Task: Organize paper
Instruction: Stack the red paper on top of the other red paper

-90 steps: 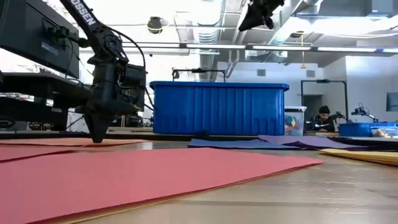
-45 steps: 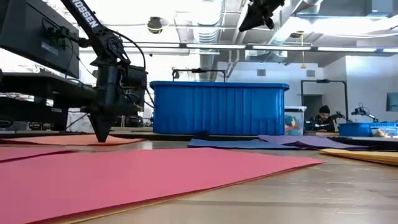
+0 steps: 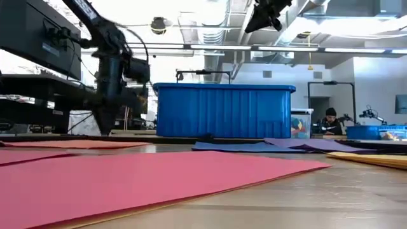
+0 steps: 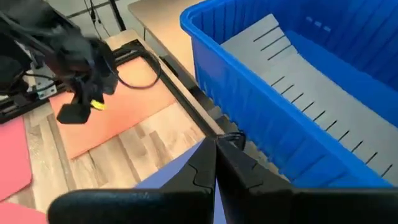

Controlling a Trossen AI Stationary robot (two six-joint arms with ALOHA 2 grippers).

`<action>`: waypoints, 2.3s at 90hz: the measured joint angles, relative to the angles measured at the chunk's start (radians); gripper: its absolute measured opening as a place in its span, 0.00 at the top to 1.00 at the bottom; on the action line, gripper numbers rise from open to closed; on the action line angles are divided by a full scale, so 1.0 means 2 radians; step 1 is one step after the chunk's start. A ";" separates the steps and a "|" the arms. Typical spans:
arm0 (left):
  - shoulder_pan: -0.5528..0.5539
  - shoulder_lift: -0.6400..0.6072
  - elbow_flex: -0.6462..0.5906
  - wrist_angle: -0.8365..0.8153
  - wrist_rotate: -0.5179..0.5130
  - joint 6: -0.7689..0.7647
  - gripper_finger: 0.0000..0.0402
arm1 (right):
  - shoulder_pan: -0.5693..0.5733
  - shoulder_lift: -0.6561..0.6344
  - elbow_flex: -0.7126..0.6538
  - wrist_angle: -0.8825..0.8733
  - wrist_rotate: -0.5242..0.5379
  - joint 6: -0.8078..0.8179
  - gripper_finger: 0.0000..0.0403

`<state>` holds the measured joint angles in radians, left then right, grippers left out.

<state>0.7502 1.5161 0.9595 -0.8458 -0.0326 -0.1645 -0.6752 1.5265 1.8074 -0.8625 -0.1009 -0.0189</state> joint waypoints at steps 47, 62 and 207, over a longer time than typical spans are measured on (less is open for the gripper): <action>-0.144 -0.112 0.052 0.029 0.068 -0.090 0.89 | 0.055 0.116 0.000 -0.156 -0.136 0.024 0.63; -0.247 -0.112 0.008 0.074 0.050 -0.147 0.89 | 0.124 0.186 -0.035 -0.200 -0.136 0.013 0.58; -0.493 0.107 -0.116 0.443 0.019 -0.326 0.90 | 0.374 0.147 -0.327 0.256 -0.076 0.412 0.59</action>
<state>-0.2356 1.7306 0.7265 0.0398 0.0054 -0.8169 0.0723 1.8201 1.1536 -0.3505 -0.2531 0.8050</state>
